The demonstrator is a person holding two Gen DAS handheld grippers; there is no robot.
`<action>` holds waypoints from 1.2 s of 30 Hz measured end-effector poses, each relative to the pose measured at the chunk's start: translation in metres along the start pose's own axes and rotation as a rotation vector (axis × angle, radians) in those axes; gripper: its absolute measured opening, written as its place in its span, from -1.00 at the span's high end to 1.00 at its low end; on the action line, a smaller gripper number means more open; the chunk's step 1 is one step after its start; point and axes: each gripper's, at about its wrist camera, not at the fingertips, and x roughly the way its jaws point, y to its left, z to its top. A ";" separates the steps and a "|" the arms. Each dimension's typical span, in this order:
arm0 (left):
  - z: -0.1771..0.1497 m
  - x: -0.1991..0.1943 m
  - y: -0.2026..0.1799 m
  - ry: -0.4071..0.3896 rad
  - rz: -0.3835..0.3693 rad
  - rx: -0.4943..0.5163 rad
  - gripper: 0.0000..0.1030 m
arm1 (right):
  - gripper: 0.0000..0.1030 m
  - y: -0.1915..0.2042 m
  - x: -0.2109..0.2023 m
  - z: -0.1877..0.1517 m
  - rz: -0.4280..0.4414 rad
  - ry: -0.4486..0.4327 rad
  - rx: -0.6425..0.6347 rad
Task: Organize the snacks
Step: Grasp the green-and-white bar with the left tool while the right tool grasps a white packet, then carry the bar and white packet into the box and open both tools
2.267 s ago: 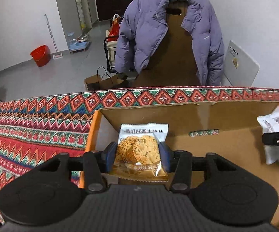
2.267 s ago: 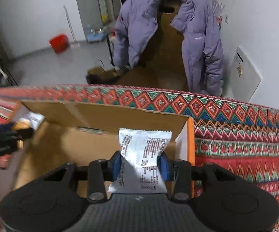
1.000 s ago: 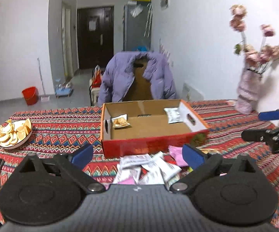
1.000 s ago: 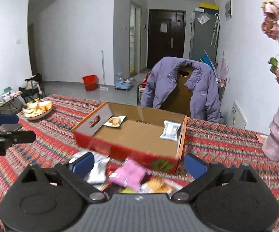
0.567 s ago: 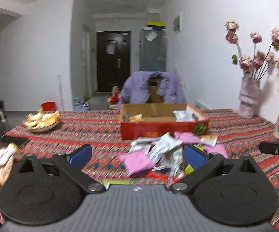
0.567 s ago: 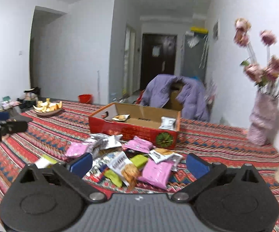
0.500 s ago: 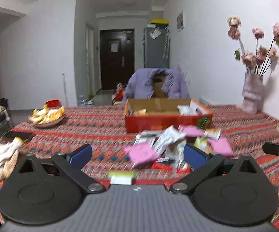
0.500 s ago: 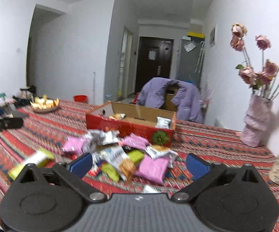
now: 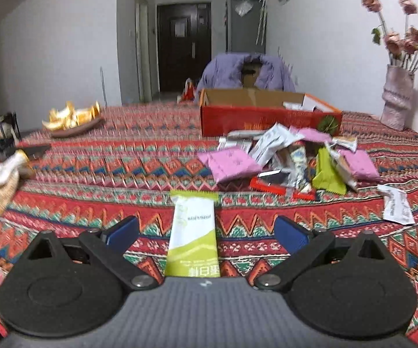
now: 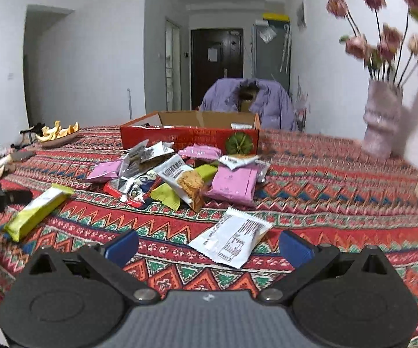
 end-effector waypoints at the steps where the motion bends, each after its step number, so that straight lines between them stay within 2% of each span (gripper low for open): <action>1: 0.000 0.007 0.001 0.021 0.003 -0.011 -0.89 | -1.00 -0.001 0.006 0.001 -0.020 0.014 0.020; 4: -0.001 0.029 0.003 0.075 0.010 -0.025 -0.68 | -0.93 -0.005 0.029 0.004 -0.062 0.069 0.062; 6: -0.001 0.040 0.005 0.108 0.015 -0.023 -0.46 | -0.79 -0.007 0.044 0.004 -0.072 0.099 0.083; 9: 0.001 0.053 0.007 0.154 0.013 -0.030 -0.30 | -0.74 -0.009 0.064 0.006 -0.078 0.130 0.108; 10: 0.001 0.056 0.008 0.162 0.014 -0.032 -0.26 | -0.69 -0.009 0.070 0.007 -0.085 0.138 0.106; 12: 0.003 0.060 0.008 0.163 0.024 -0.033 0.04 | -0.54 -0.008 0.079 0.008 -0.093 0.150 0.103; 14: 0.007 0.062 0.008 0.164 0.026 -0.031 0.19 | -0.45 -0.009 0.086 0.011 -0.094 0.159 0.102; 16: 0.011 0.064 0.008 0.173 0.016 -0.041 0.20 | -0.23 -0.008 0.092 0.015 -0.091 0.162 0.083; 17: 0.013 0.065 0.008 0.177 0.009 -0.044 0.22 | -0.03 -0.008 0.093 0.016 -0.085 0.161 0.076; 18: 0.014 0.065 0.007 0.178 0.006 -0.044 0.22 | 0.07 -0.008 0.095 0.016 -0.083 0.162 0.069; 27: 0.024 0.051 0.000 0.123 -0.004 -0.021 0.23 | 0.17 -0.009 0.087 0.019 -0.040 0.160 0.079; 36: 0.024 0.015 -0.015 0.065 -0.019 -0.008 0.23 | 0.18 -0.007 0.040 0.021 -0.008 0.085 0.069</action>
